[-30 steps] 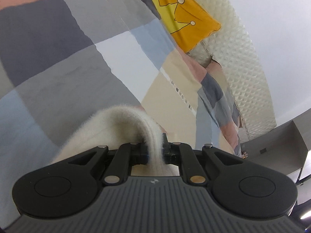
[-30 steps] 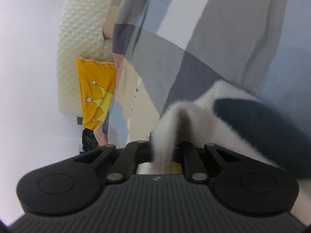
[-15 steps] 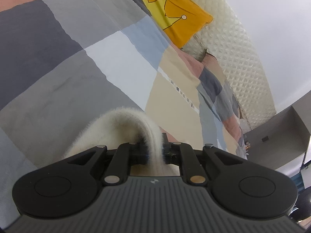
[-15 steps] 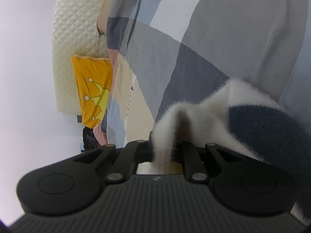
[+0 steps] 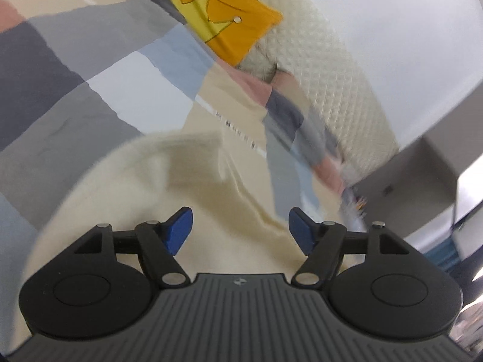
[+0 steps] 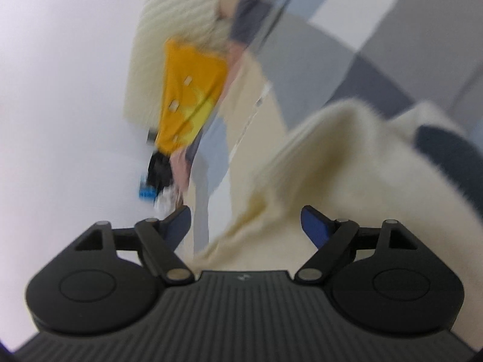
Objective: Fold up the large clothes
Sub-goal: 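Lay the hem down and open both grippers, then smooth the folded sweater flat with both open grippers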
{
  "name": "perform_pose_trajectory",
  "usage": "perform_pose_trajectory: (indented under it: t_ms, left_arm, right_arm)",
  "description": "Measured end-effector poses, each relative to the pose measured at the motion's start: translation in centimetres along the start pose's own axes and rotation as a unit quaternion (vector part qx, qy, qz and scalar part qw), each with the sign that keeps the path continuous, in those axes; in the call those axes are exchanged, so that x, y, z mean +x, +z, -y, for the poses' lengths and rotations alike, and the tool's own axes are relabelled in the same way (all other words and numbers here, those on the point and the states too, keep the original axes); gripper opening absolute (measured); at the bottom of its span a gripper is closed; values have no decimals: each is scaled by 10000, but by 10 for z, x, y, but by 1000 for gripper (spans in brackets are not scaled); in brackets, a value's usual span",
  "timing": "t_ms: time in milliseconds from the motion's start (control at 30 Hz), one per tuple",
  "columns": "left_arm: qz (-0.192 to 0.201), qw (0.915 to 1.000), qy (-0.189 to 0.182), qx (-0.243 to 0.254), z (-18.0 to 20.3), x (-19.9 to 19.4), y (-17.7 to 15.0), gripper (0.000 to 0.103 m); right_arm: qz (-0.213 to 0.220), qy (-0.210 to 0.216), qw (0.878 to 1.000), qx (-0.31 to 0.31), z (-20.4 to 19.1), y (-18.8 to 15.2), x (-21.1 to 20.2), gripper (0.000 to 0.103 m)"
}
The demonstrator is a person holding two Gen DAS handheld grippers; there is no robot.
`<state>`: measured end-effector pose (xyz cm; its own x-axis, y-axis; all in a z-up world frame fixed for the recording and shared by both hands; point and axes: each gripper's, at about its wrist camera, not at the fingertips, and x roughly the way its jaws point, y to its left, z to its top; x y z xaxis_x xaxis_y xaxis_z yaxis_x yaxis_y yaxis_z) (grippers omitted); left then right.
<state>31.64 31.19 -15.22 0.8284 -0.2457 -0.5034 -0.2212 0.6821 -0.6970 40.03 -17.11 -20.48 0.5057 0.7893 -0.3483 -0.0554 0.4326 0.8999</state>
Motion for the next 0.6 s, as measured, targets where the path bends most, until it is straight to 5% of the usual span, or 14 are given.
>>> perform_pose_trajectory:
  t_ms: [167, 267, 433, 600]
  left_arm:
    - [-144, 9956, 539, 759, 17, 2, -16, 75]
    - [-100, 9902, 891, 1072, 20, 8, -20, 75]
    - [-132, 9841, 1264, 1240, 12, 25, -21, 75]
    - [58, 9768, 1593, 1433, 1, 38, -15, 74]
  right_arm:
    - [-347, -261, 9925, -1140, -27, -22, 9, 82]
    - [-522, -650, 9851, -1507, -31, -27, 19, 70]
    - [-327, -1817, 9593, -2135, -28, -32, 36, 35]
    - [-43, -2074, 9542, -2154, -20, -20, 47, 30]
